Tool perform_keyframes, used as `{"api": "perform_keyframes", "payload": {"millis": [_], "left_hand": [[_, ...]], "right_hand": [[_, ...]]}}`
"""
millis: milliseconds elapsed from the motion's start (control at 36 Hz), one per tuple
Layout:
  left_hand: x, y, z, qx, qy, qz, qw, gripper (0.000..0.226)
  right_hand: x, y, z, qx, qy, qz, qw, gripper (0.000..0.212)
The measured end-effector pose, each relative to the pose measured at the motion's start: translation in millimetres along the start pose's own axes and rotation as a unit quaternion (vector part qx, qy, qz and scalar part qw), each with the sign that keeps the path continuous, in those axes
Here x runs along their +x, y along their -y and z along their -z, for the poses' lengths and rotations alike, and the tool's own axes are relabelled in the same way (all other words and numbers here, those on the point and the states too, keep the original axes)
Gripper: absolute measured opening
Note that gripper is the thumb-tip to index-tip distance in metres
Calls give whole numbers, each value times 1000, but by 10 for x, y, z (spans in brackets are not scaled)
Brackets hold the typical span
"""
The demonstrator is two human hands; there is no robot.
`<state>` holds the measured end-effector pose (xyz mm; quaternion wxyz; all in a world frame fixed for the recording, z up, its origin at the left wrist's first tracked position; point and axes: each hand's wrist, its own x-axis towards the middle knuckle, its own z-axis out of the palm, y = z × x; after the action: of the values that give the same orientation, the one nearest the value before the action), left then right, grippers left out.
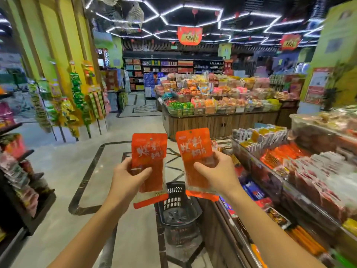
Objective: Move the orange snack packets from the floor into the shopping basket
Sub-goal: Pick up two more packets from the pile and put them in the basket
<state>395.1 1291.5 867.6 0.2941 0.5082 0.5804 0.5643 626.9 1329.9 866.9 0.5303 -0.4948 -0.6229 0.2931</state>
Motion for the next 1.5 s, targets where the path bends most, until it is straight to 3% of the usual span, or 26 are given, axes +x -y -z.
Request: {"api": "perform_keyframes", "payload": {"millis": [250, 556, 889, 1250, 1500], "left_hand": [[1258, 339, -608, 0, 17, 17, 1000, 42], [2716, 629, -1407, 1, -20, 25, 999, 37], [4020, 1365, -1861, -1, 4, 72, 997, 32], [5318, 3407, -2306, 10, 67, 220, 973, 23], [5092, 5632, -2994, 46, 42, 396, 916, 26]], "right_hand": [[1265, -630, -181, 17, -9, -20, 1000, 21], [2937, -1297, -346, 36, 47, -32, 998, 18], [4149, -2115, -907, 32, 84, -87, 992, 24], [4841, -3998, -2032, -22, 50, -226, 973, 22], [4402, -6151, -2793, -117, 92, -403, 903, 12]]}}
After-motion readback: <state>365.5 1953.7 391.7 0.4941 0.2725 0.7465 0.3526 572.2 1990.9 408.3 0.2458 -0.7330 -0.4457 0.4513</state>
